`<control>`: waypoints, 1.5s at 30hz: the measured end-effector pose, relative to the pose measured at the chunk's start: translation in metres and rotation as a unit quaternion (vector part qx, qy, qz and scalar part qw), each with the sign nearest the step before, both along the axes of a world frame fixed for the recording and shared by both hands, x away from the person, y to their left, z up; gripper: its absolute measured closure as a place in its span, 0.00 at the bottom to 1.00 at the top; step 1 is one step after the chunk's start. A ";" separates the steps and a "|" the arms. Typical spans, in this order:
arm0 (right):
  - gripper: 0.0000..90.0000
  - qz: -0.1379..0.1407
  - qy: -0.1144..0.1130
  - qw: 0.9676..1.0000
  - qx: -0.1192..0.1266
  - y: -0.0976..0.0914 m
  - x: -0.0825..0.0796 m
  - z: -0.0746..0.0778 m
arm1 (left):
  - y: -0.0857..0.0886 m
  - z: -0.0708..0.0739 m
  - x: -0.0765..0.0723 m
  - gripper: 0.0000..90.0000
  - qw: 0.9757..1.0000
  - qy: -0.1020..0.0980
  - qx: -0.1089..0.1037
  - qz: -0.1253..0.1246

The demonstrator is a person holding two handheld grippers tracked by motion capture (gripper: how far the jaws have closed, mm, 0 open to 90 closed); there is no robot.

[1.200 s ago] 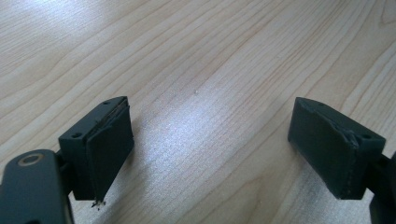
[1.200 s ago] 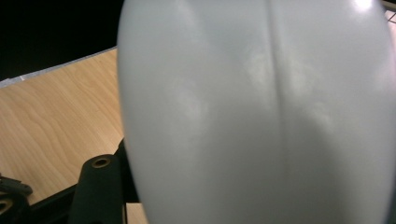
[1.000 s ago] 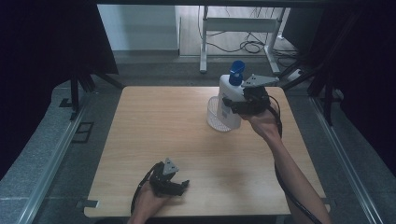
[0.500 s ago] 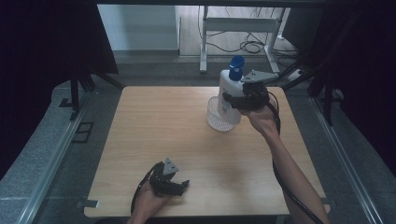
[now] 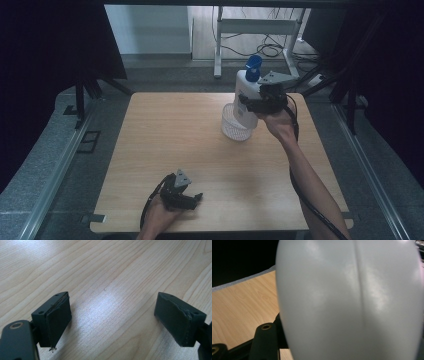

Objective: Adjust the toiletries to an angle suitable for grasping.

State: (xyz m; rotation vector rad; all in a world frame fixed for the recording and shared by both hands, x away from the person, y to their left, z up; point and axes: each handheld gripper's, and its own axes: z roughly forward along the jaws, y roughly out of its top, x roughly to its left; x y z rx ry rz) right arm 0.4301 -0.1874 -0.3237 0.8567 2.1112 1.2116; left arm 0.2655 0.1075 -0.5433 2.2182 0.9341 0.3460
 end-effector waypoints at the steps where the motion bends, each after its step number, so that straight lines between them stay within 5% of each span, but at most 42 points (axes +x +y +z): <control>1: 0.41 -0.003 0.000 1.000 0.000 0.000 0.002 -0.001 | 0.000 0.000 0.000 0.15 1.000 0.000 0.000 0.000; 15: 0.41 -0.014 -0.008 1.000 -0.005 0.004 0.014 -0.003 | 0.000 0.000 0.000 0.15 1.000 0.001 -0.002 0.002; 45: 0.41 -0.023 0.010 1.000 -0.010 0.010 0.025 -0.028 | 0.000 0.000 0.000 0.15 1.000 0.001 -0.002 0.002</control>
